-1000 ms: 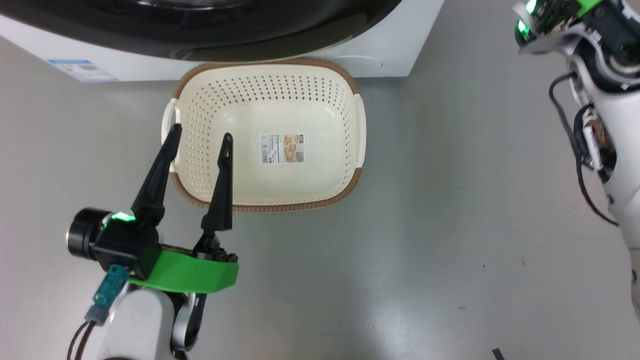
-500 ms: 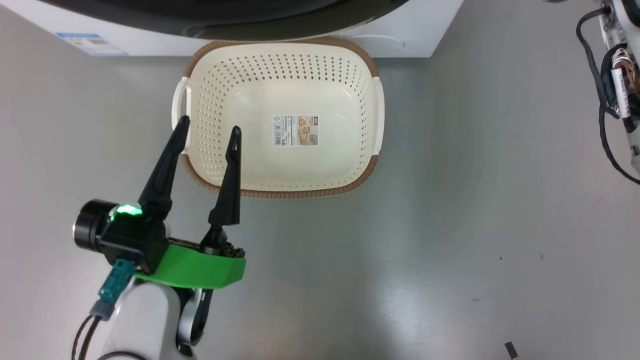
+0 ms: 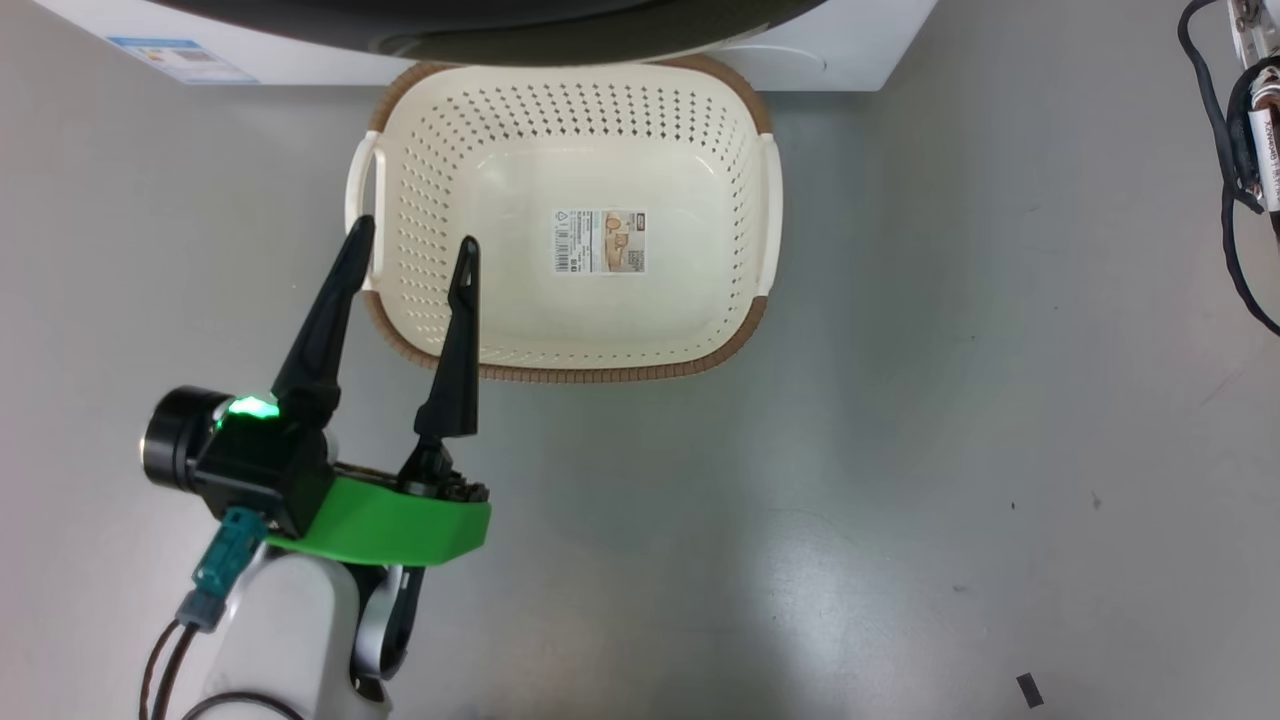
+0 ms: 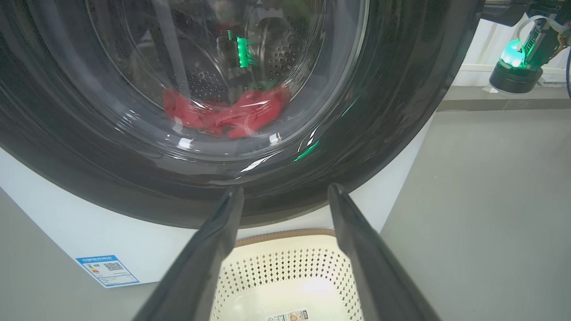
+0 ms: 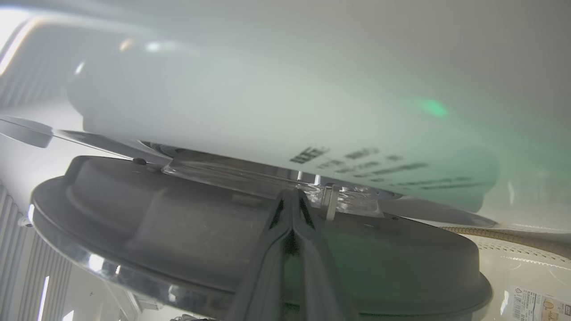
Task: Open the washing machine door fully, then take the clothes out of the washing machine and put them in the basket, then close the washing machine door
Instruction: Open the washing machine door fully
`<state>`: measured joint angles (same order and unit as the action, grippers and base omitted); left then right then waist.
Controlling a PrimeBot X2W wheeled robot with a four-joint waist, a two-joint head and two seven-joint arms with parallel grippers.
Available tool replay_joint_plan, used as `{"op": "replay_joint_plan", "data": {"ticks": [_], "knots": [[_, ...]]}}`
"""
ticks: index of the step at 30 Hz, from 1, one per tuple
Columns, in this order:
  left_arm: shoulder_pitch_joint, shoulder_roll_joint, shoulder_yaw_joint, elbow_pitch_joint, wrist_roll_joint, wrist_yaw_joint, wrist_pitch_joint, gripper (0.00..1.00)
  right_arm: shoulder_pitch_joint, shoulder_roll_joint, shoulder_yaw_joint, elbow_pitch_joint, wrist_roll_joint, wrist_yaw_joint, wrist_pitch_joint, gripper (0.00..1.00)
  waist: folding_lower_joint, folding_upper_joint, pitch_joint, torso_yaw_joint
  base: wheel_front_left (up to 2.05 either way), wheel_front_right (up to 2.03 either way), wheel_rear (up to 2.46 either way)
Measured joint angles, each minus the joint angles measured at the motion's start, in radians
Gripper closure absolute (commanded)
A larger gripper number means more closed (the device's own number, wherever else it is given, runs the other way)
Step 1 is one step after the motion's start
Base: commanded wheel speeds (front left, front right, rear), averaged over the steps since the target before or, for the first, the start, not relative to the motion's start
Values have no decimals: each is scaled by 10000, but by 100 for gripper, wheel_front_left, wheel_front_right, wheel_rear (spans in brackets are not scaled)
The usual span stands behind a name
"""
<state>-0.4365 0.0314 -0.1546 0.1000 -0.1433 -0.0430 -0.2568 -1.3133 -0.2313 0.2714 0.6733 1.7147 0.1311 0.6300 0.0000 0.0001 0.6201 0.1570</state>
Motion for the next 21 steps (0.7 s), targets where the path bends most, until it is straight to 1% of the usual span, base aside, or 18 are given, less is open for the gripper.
{"op": "replay_joint_plan", "data": {"ticks": [11,16,21], "knots": [[-29,-2,105,54,12,-2,0,0,281,-59,274,-602,-2,-75,1210,100,0,0,-196,-318,0,0,0],[-30,0,198,79,12,-15,0,0,593,-23,314,-765,-113,-75,1348,100,0,-1,-313,-408,0,0,0],[-30,-2,272,113,13,-29,0,0,846,25,337,-909,-167,-75,1712,100,0,-1,-437,-455,0,0,0]]}}
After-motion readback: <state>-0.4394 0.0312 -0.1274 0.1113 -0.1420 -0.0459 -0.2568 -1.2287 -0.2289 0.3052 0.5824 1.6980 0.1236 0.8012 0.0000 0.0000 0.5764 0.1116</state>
